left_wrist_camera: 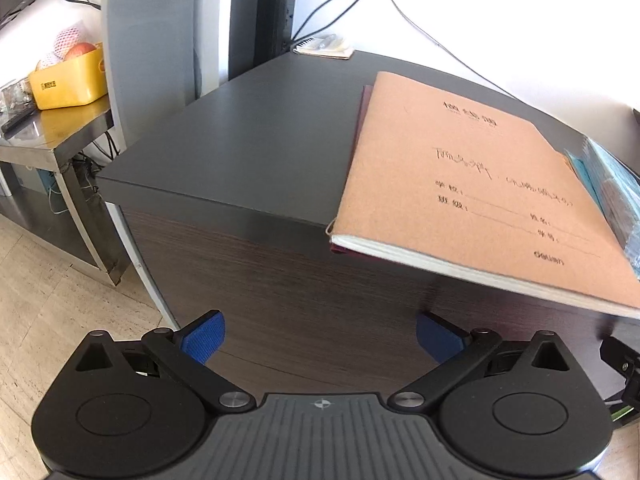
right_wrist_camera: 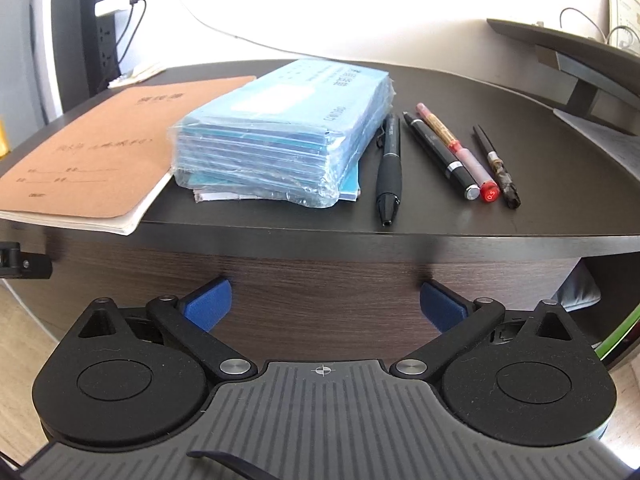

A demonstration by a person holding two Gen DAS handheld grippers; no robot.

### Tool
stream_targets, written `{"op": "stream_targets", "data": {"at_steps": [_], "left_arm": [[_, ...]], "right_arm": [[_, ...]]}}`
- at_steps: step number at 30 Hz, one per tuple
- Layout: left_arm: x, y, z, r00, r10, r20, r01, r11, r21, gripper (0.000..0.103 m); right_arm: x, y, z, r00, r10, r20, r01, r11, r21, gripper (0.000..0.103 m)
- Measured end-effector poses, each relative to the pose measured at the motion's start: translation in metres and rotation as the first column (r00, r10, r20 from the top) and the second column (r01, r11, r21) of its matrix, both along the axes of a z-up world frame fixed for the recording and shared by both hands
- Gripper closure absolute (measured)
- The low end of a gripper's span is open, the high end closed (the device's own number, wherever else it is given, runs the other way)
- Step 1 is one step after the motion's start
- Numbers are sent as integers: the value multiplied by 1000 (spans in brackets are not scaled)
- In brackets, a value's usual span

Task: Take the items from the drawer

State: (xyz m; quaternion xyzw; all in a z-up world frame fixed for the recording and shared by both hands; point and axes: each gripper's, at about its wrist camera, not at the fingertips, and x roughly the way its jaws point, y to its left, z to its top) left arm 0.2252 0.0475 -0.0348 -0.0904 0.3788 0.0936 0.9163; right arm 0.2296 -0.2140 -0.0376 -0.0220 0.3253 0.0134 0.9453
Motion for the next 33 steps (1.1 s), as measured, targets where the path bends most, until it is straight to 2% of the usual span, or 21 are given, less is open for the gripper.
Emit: {"op": "stream_targets", "data": {"at_steps": [3, 7, 12, 16, 20, 24, 29, 33], "left_arm": [[-7, 0, -1, 1000, 4, -23, -4, 1000, 13, 2], [-41, -6, 7, 994, -86, -72, 85, 996, -12, 2], [-101, -15, 16, 974, -193, -122, 180, 978, -108, 2], [-143, -25, 28, 969, -217, -115, 203, 972, -120, 2], [-172, -34, 43, 972, -221, -85, 213, 972, -95, 1], [-188, -41, 61, 974, -226, -25, 226, 974, -25, 1], [-212, -53, 91, 966, -241, 88, 238, 970, 42, 1], [-232, -63, 107, 954, -248, 165, 238, 968, 78, 1]], "right_arm": [[0, 3, 2, 999, 10, -31, -11, 1000, -12, 5], [-21, 8, 6, 994, 42, -97, -41, 999, 13, 5], [-77, 13, 13, 987, 99, -127, -93, 994, 50, 4], [-122, 10, 27, 989, 100, -108, -92, 992, 83, 3], [-160, 1, 47, 998, 45, -51, -39, 991, 125, 2], [-194, -10, 68, 1000, -10, 22, 6, 987, 162, 2], [-239, -24, 92, 987, -84, 140, 53, 976, 212, 1], [-268, -28, 104, 972, -94, 214, 54, 981, 186, 0]]}}
